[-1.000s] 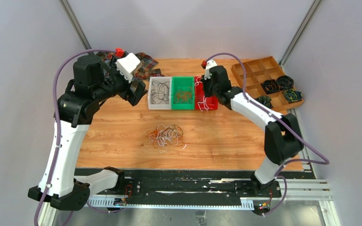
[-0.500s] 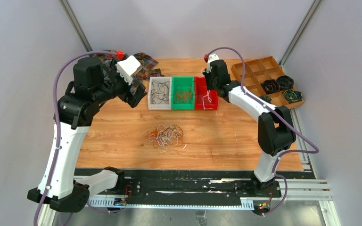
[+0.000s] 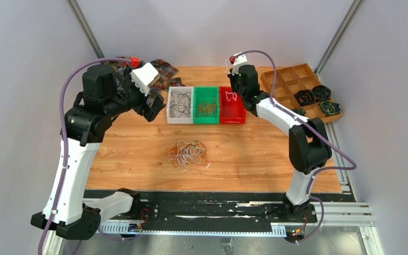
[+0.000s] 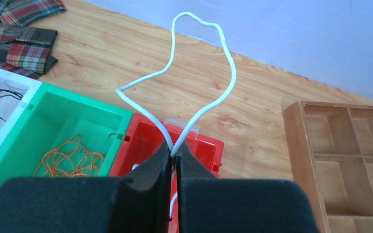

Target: Untangle the cables

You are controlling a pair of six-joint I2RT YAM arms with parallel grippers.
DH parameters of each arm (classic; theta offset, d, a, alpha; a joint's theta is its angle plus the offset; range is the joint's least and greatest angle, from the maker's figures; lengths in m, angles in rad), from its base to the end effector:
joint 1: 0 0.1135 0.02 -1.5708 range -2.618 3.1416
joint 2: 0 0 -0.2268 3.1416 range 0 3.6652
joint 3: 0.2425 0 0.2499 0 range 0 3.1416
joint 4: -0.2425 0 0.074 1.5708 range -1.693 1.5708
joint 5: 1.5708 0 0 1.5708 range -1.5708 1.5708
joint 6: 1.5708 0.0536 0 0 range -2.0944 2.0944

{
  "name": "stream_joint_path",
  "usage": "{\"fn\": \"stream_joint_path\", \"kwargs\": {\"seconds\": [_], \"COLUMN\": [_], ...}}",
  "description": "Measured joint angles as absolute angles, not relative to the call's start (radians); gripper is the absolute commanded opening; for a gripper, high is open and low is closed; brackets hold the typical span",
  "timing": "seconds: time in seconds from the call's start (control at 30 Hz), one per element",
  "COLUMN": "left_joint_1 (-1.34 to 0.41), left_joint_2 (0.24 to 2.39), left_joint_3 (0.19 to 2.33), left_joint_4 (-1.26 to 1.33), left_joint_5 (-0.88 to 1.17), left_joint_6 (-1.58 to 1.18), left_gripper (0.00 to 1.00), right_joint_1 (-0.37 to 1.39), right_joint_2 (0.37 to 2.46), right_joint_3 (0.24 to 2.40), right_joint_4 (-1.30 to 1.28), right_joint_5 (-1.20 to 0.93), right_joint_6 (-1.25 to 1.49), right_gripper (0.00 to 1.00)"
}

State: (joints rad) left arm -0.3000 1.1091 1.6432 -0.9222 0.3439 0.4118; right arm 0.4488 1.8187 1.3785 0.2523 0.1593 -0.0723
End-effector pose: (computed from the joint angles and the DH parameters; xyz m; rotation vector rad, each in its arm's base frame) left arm 0.1976 -0.0800 0.4446 0.8839 1.7315 -0.2624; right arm 0.4050 0.1856 0.2606 -0.3399 1.7250 0.1342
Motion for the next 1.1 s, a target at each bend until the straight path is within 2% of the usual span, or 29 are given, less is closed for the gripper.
{"fn": "stream_joint_path", "kwargs": {"seconds": [0.13, 0.43, 1.1], "left_joint_1": [-0.3, -0.3, -0.3], "left_joint_2": [1.105, 1.103, 1.108], "left_joint_3": [1.643, 1.641, 1.641], "left_joint_4": [-0.922, -0.922, -0.922], "left_joint_5": [0.344, 0.344, 0.356], "left_joint_6": [0.413, 0.411, 0.4], "left_gripper": [0.98, 0.98, 0.98], "right_joint_1": [0.449, 0.449, 0.449], "right_joint_2": [1.844, 1.844, 1.803], "right_joint_3": [1.348, 1.097, 1.088], "right_joint_4": [0.276, 0.281, 0.184], "right_joint_5": [0.161, 0.169, 0.103], "right_joint_6": [-0.073, -0.027, 0.033], "right_gripper": [0.0, 0.01, 0.01]}}
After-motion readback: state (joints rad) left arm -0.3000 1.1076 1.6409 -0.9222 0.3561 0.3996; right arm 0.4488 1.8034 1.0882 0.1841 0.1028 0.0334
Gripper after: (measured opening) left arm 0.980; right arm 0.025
